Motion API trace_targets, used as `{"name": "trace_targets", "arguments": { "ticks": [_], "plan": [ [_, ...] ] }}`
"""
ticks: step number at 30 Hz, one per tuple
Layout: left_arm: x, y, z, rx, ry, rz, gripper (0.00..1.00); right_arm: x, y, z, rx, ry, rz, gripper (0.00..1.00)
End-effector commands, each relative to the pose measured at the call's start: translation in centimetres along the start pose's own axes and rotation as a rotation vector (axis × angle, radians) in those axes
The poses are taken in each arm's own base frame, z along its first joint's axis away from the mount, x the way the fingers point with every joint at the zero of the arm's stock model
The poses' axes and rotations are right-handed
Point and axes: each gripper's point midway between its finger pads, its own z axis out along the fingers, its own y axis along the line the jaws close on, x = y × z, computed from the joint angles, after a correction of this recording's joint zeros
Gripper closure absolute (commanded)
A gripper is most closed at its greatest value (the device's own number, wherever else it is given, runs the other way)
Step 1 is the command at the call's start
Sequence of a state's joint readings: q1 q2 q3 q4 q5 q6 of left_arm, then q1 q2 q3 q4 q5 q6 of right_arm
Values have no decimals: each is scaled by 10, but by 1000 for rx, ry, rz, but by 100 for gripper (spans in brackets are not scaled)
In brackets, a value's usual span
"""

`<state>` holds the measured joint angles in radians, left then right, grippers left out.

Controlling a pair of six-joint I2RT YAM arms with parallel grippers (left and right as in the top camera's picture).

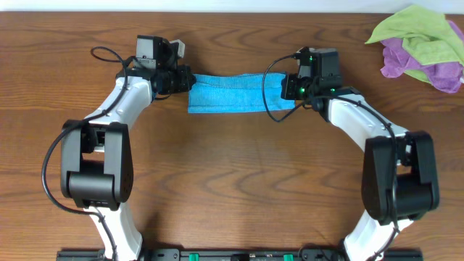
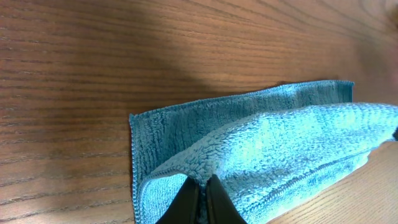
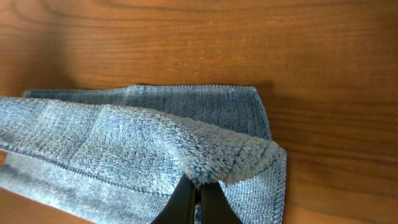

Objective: Fold the cloth
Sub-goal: 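Hold the folded edge down with both grippers, pressing it flat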

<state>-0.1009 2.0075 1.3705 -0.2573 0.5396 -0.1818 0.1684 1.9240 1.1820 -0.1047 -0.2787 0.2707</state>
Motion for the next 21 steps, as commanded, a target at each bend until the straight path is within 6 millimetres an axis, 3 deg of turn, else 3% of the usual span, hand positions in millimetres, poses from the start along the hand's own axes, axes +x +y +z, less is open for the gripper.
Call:
{"name": "trace_targets", "arguments": {
  "ticks": [1, 13, 21],
  "plan": [
    [-6, -2, 0, 2, -9, 27, 94, -10, -1, 2, 7, -18, 4, 98],
    [-2, 11, 1, -63, 5, 16, 94, -3, -5, 20, -8, 18, 15, 98],
    [4, 9, 3, -56, 26, 11, 94, 5, -5, 21, -12, 49, 35, 98]
  ]
}}
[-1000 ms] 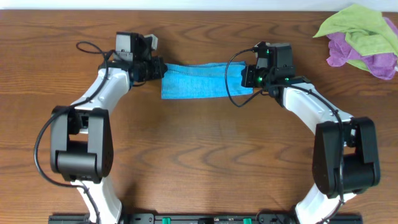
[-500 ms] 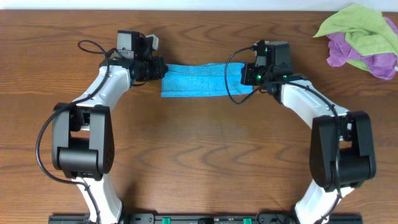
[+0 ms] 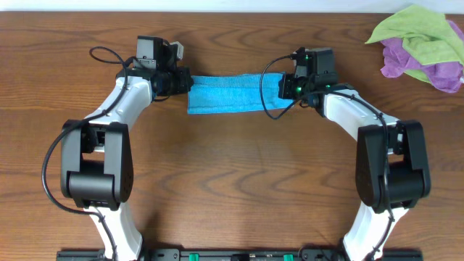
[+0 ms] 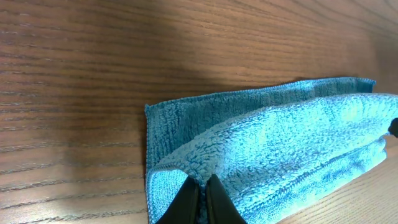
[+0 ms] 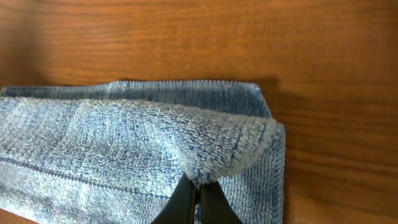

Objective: Fold the cloth
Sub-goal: 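Hold the folded edge down with both grippers, pressing it flat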

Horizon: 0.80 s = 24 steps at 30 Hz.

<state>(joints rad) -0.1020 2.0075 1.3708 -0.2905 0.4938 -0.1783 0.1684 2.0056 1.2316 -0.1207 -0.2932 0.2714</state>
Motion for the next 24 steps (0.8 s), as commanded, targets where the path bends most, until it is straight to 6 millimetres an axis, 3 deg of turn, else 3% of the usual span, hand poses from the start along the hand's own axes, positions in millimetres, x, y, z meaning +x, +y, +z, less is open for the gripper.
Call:
{"name": "trace_targets", "arguments": {
  "ticks": [1, 17, 18, 19, 21, 23, 24],
  "plan": [
    [1, 0, 4, -7, 19, 17, 94, -2, 2, 0, -18, 8, 23, 98],
    [13, 5, 6, -66, 58, 12, 94, 8, -1, 0, -9, 48, 38, 99],
    [13, 5, 6, -68, 58, 12, 85, 8, -1, 0, -9, 47, 38, 98],
    [13, 5, 6, -68, 58, 12, 53, 8, -1, 0, -9, 46, 38, 90],
    [13, 6, 6, -76, 56, 13, 16, 7, 0, 0, -10, 43, 36, 66],
    [12, 8, 6, -87, 53, 13, 5, 6, 0, 0, -10, 42, 36, 61],
    [12, 9, 6, -89, 52, 14, 5, 6, 0, 0, -10, 42, 36, 55]
  ]
}}
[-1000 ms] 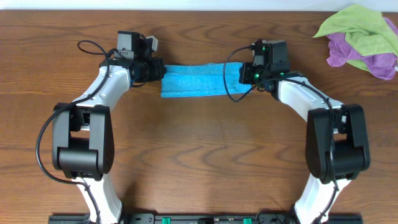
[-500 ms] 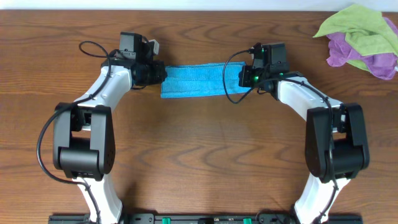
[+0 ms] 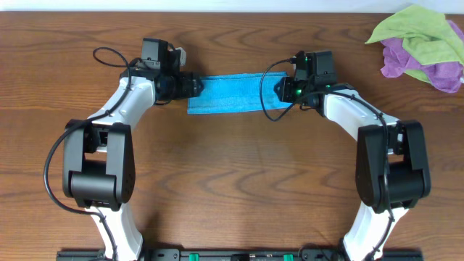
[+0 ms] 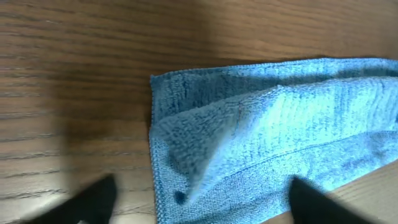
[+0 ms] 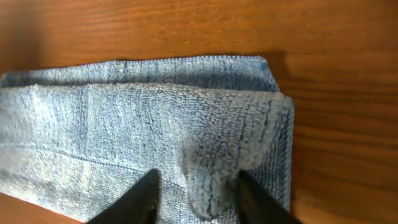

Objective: Fold the cloth
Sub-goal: 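Hold the folded edge down with both grippers, pressing it flat, then release the towel and move both grippers to its left and right ends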

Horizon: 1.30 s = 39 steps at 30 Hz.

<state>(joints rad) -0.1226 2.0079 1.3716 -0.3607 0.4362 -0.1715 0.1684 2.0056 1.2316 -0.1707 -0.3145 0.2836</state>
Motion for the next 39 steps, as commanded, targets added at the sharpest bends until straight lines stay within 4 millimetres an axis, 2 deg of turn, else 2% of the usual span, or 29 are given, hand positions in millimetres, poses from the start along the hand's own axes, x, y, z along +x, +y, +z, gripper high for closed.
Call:
{"name": "trace_targets", "arguments": {
  "ticks": [1, 5, 8, 10, 14, 19, 22, 24, 28, 32, 36, 39],
  "plan": [
    [-5, 4, 3, -27, -6, 17, 5, -7, -1, 0, -4, -12, 8, 50],
    [-5, 4, 3, -27, -5, 16, 5, -10, -1, 0, -5, -24, 8, 33],
    [-5, 4, 3, -26, -5, 16, 5, -15, -5, -3, -1, -32, 14, 26],
    [-5, 4, 3, -26, -6, 17, 5, -19, -9, -5, 4, -40, 22, 14],
    [-5, 3, 2, -18, -2, 16, 5, -28, -16, -13, 18, -33, 25, 7],
    [-12, -6, -10, -5, -11, 29, 5, -36, -13, -25, 34, 10, -27, 4],
    [-20, -15, -29, -5, -20, 74, 5, -39, -10, -31, 39, 33, -26, 4],
    [-23, -23, -44, -3, -26, 95, 5, -39, -8, -37, 44, 58, -29, 7],
    [-22, -37, -69, 20, -39, 109, 5, -29, -14, -50, 104, 118, -36, 9],
    [-6, -51, -84, 61, 11, 149, 5, -11, -23, -71, 188, 195, -60, 13],
    [17, -63, -78, 93, 84, 159, 3, 0, -27, -93, 244, 241, -66, 19],
    [31, -71, -73, 96, 119, 171, 0, 1, -22, -113, 255, 238, -76, 20]
  ]
}}
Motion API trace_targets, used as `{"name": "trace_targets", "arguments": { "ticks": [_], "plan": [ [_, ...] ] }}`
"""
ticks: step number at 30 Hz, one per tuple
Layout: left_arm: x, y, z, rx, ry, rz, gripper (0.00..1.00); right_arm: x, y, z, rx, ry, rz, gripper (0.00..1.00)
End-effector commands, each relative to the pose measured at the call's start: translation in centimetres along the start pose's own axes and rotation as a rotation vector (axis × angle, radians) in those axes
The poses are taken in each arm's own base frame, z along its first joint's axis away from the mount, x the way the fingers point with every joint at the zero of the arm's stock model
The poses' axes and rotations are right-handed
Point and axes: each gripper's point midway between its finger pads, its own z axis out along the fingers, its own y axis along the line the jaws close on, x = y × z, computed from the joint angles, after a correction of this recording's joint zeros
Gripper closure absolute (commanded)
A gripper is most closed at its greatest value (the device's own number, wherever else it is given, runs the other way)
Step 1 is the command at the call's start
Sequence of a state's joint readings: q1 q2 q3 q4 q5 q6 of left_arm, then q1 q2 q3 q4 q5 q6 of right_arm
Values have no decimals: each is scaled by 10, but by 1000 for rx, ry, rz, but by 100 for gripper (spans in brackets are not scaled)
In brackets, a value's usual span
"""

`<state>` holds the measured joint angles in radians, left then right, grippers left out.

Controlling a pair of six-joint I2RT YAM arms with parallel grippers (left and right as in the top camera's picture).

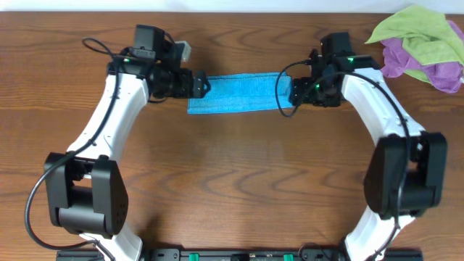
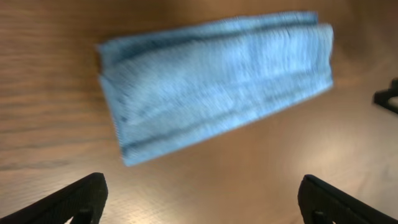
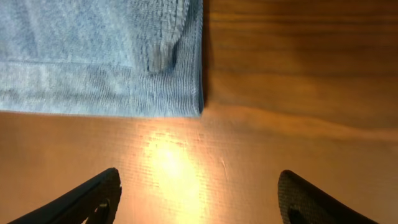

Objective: Fold the cloth
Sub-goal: 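Release the towel and move both grippers to its left and right ends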

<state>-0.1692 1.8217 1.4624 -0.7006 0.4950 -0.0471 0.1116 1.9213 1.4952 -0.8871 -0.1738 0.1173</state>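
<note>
A blue cloth (image 1: 235, 93) lies folded into a long flat strip on the wooden table, also seen as the blue cloth (image 2: 214, 81) in the left wrist view and the cloth (image 3: 102, 56) in the right wrist view. My left gripper (image 1: 199, 84) hovers at the strip's left end, open, holding nothing; its dark fingertips (image 2: 81, 196) frame bare wood. My right gripper (image 1: 293, 93) is at the strip's right end, open too, its fingertips (image 3: 99, 193) spread wide over bare table.
A heap of green and purple cloths (image 1: 422, 45) sits at the far right corner of the wooden table (image 1: 232, 181). Both arm bases stand at the near edge.
Both grippers have lifted off the cloth and sit higher and farther out from its ends. Their jaws are now spread much wider. The cloth lies flat as a strip.
Both grippers were shut on the cloth's upper layer at its two ends, holding it folded over the lower layer. They then held it farther across. Then both jaws were open with the layer dropped, and now they stand clear above the folded strip.
</note>
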Motion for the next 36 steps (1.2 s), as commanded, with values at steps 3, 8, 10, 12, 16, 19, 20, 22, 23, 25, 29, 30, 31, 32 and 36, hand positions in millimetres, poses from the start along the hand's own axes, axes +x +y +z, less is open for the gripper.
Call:
{"name": "trace_targets", "arguments": {
  "ticks": [3, 8, 10, 12, 16, 19, 20, 22, 23, 25, 29, 30, 31, 32, 36],
  "plan": [
    [13, -19, -3, 30, 27, 46, 0, -10, -3, -50, 60, -114, -44, 19],
    [22, -18, -37, -56, 1, 77, 5, 10, -10, -75, 107, -159, -60, 18],
    [32, -18, -50, -78, -26, 93, 4, 25, -12, -79, 108, -185, -62, 17],
    [45, -13, -55, -100, -43, 98, 2, 37, -13, -82, 107, -204, -64, 16],
    [61, -2, -48, -131, -78, 108, 5, 46, -11, -87, 93, -260, -71, 12],
    [54, 3, -37, -130, -112, 120, 5, 47, -3, -82, 38, -273, -81, 12],
    [51, 4, -33, -129, -118, 123, 5, 48, 1, -78, 14, -271, -84, 12],
    [44, 6, -24, -123, -130, 123, 5, 47, 6, -71, -16, -276, -92, 12],
    [40, 6, -19, -110, -137, 127, 5, 46, 8, -68, -29, -281, -96, 12],
    [33, 3, -10, -72, -153, 138, 5, 41, 11, -63, -52, -300, -102, 11],
    [13, 3, 8, -35, -208, 108, 0, 27, 21, -56, -99, -341, -117, 14],
    [11, 4, 12, -30, -215, 89, 7, 24, 23, -53, -111, -344, -121, 18],
    [8, 6, 17, -24, -221, 62, 14, 22, 26, -49, -127, -344, -125, 21],
    [6, 6, 21, -10, -223, 45, 21, 20, 29, -44, -144, -342, -130, 21],
    [1, -3, 37, 81, -226, 16, 45, 20, 33, -25, -184, -306, -130, 49]
  ]
}}
